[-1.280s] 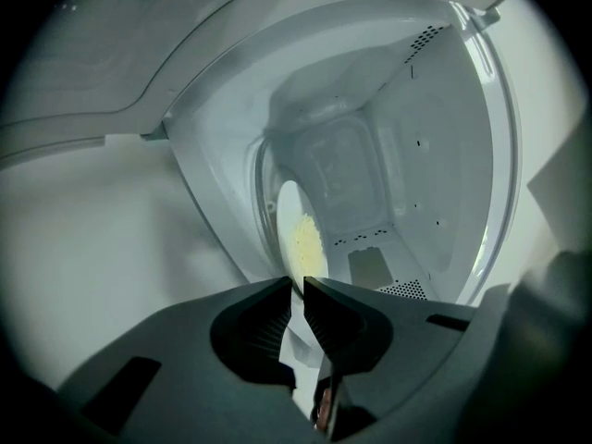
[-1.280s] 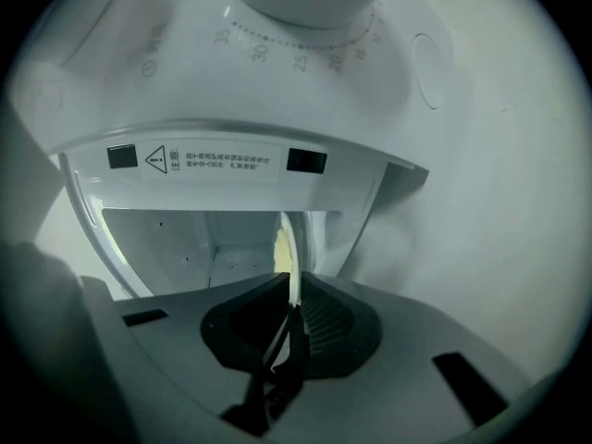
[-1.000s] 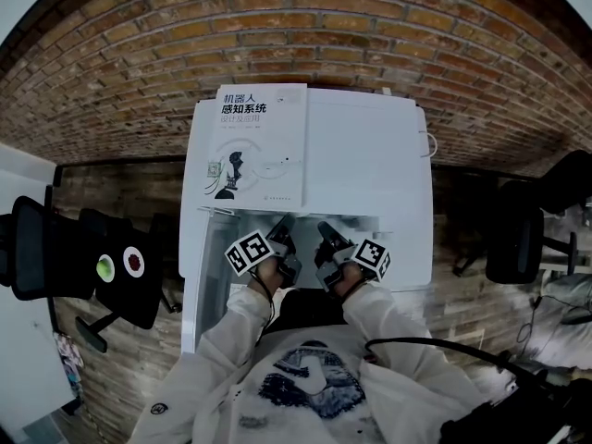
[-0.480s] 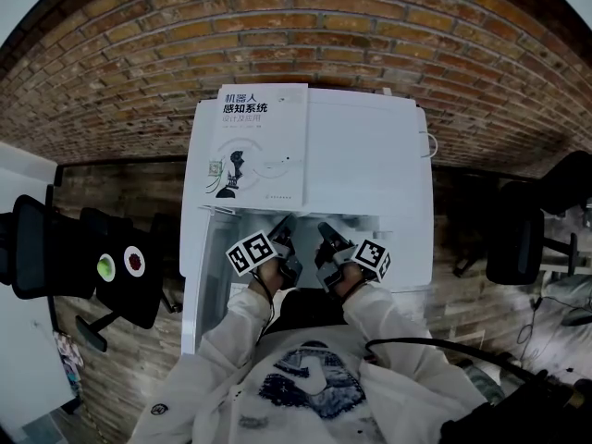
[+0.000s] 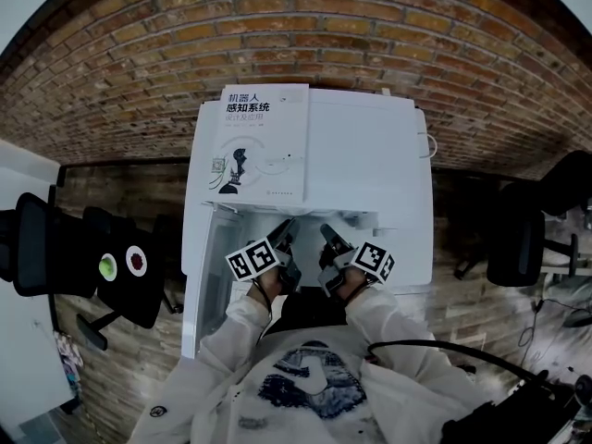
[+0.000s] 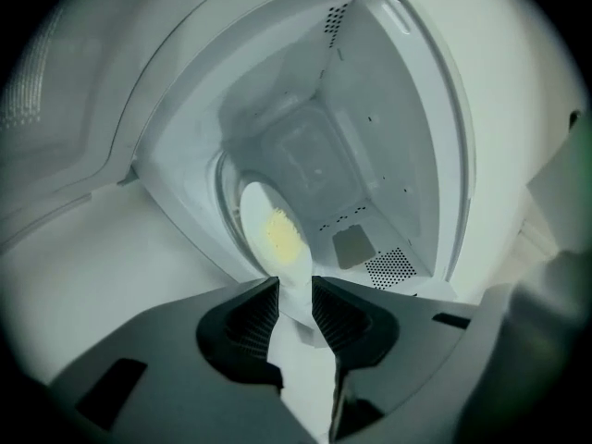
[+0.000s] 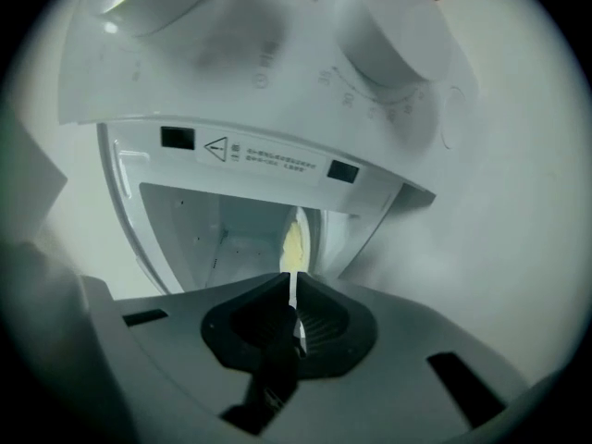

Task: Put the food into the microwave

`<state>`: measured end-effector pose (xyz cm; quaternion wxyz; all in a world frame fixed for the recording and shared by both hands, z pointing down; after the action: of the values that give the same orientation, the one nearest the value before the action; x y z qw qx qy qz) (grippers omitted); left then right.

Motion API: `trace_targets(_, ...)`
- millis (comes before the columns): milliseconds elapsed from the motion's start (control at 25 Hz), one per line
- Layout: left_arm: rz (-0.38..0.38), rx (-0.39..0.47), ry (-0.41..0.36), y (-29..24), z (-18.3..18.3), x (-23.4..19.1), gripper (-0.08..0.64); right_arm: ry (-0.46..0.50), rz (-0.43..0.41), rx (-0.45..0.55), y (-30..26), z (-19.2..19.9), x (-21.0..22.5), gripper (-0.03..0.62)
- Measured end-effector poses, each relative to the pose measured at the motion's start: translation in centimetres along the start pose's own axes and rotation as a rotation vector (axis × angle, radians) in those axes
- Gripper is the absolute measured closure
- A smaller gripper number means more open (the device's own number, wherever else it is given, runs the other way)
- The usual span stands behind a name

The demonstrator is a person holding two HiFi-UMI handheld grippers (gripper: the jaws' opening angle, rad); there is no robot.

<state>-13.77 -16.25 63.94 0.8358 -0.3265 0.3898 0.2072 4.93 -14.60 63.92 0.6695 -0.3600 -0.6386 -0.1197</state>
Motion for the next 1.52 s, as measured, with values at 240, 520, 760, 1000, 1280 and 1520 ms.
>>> trace_targets(240, -0.008, 0.013, -0.181, 2.7, -0.6, 2.4, 0.457, 0.146, -0.012, 0.016, 1.9, 0.1, -2.4, 0.566)
trace_targets(520, -0.029, 0.036, -0.368, 6.0, -1.5, 5.6, 0.503, 0.366, -0.013, 0.014, 4.9, 0.8, -5.4, 0.568)
trace_targets(760, -0.073, 0.056, -0.677, 8.6, -2.8, 9.7, 0.537, 0.623, -0.043, 0.018, 7.2, 1.5, -10.0, 0.569)
trace_targets(1000, -0.077, 0.150, -0.843, 11.3, -4.8, 14.2, 0.552, 0.902, -0.045, 0.078, 9.5, 2.3, -14.7, 0.576)
trace_targets(1280, -0.107, 0.232, -0.971, 13.6, -6.2, 18.4, 0.554, 1.153, -0.036, 0.159, 11.9, 3.6, -19.5, 0.578)
trace_targets(1520, -0.119, 0.294, -0.999, 14.8, -7.1, 20.5, 0.554, 1.221, -0.069, 0.200, 12.8, 4.1, -21.8, 0.578)
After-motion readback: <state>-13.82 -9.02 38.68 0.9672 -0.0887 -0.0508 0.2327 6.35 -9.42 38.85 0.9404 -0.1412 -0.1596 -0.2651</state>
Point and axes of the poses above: the fingertips, and each gripper's own axes: y backward along the fingers, x to its right, z out of its underside, the point moved 8 cm from there along y, backward along the fingers, and after that the axes turned 8 degrees about -y, right-handed, at the moved point
